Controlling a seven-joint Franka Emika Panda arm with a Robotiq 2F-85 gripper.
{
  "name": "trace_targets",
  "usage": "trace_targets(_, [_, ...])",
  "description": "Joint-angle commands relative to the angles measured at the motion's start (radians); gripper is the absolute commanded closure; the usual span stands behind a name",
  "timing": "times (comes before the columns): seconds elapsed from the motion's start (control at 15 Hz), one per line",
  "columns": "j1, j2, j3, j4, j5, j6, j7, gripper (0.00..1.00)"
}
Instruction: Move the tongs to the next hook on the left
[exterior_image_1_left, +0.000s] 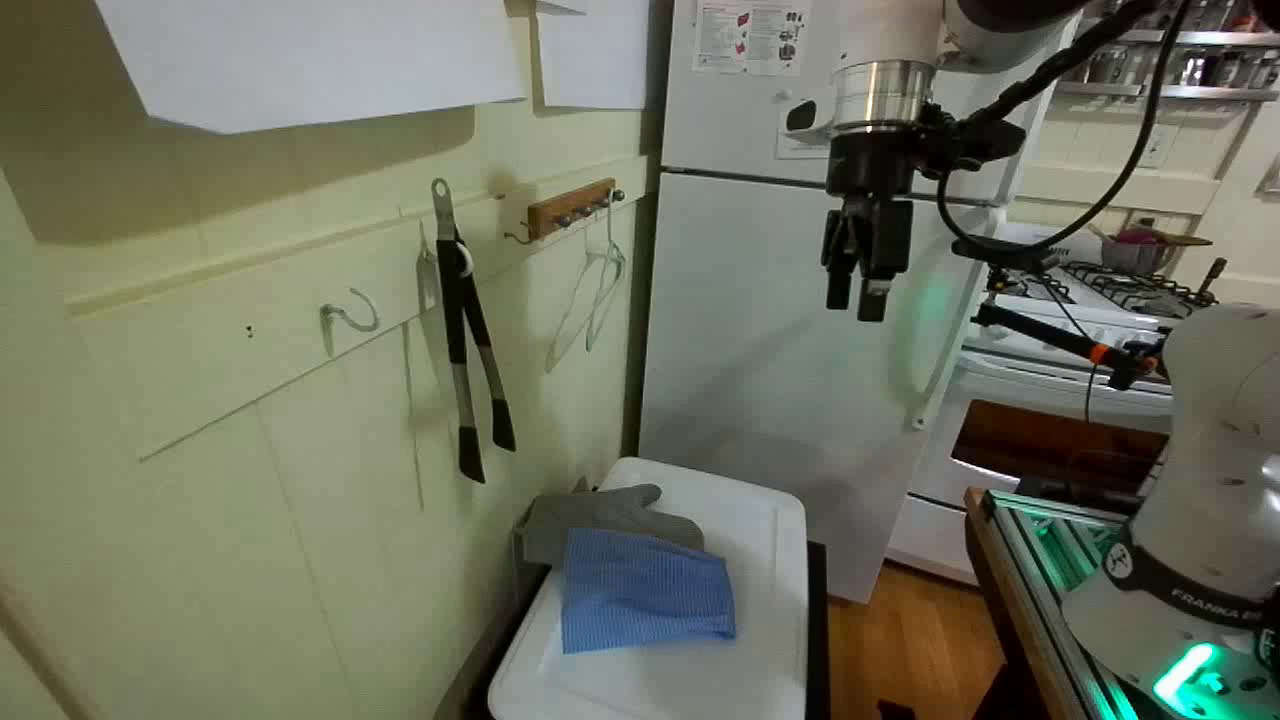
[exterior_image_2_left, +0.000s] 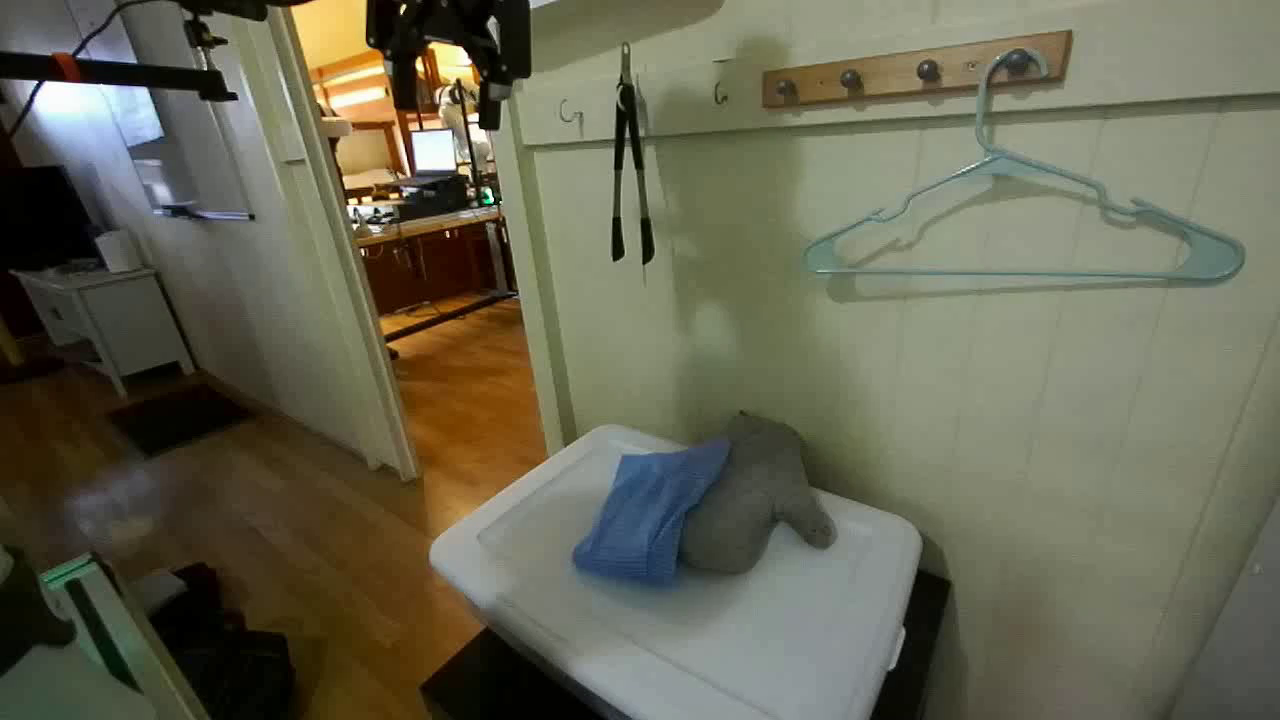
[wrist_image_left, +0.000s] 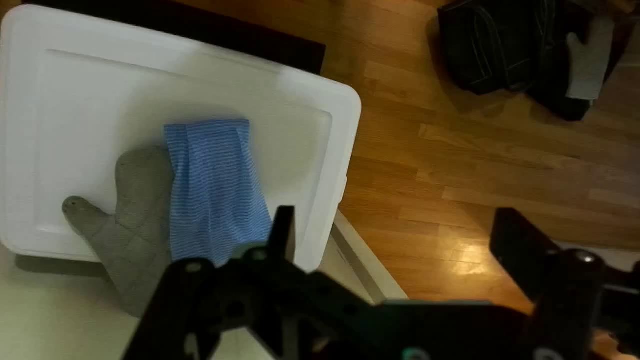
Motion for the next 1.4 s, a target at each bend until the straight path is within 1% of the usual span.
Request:
trace_targets(0.0, [-0.023,0.002,0.019,0.002,0.009,-0.004,-0.008,0.00])
trace_targets(0.47, [-0.023,0.002,0.019,0.002,0.009,-0.004,-0.008,0.00])
trace_targets(0.53, [-0.022,0.020,0.030,-0.013,0.019,0.053,0.012,0.00])
trace_targets(0.6, [-0.025,0.029,0.046,-0.035,0.018,0.135,0.032,0.00])
trace_targets(0.67, [-0.023,0.030,0.057,-0.050,0.027,0.246,0.039,0.00])
trace_targets(0.87, [-0.006,0.074,0.090,-0.065,0.034,0.505,0.064,0.00])
trace_targets(1.13, [0.027,0.208,0.136,-0.098,0.054,0.847,0.102,0.00])
trace_targets(1.33, [0.061,0.327,0.159,-0.087,0.074,1.042,0.110,0.00])
